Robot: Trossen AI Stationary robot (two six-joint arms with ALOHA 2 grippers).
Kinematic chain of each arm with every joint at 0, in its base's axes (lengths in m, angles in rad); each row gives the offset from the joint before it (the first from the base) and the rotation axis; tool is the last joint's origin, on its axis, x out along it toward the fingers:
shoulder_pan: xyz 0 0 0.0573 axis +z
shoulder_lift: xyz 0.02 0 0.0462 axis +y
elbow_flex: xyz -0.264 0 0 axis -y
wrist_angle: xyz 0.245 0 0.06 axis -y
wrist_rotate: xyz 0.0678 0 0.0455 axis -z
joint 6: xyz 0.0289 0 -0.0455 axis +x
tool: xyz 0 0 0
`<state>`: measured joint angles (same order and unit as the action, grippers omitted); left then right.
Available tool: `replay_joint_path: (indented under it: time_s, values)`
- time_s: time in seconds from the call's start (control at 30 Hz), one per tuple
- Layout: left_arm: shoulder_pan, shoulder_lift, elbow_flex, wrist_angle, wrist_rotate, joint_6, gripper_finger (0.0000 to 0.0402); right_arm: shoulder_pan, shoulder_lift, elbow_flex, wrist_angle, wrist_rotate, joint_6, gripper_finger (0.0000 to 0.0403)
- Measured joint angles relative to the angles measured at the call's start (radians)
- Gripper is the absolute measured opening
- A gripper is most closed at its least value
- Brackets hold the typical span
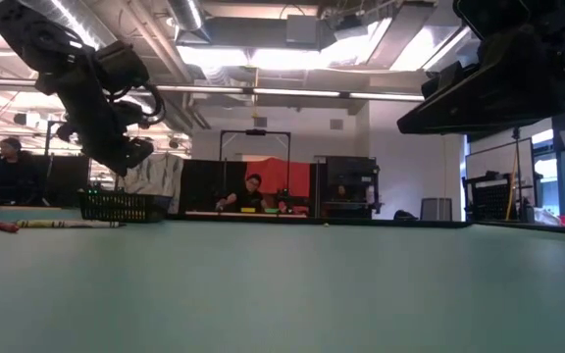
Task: Sort crayons
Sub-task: Put the green crayon into the black bin
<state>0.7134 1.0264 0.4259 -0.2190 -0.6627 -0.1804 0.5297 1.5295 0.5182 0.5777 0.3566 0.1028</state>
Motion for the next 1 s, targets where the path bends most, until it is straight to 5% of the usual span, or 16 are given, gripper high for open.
replay_joint_path:
  time_s: [0.27,0.47,0.73,1.0]
  values:
    - [-0.001,0.0,0.0,0.019,0.088,0.046,0.0127,0.0,0.0,0.0,0.0,0.0,0.0,0.0111]
    - [-0.1,0.0,0.0,0.122,0.344,0.035,0.0141,0.0,0.0,0.0,0.0,0.0,0.0,0.0111]
    - [-0.375,0.001,0.0,0.239,0.627,0.027,0.0141,0.0,0.0,0.0,0.0,0.0,0.0,0.0111]
    - [-0.725,0.075,0.0,0.384,0.615,-0.067,0.0141,0.0,0.0,0.0,0.005,0.0,0.001,0.0111]
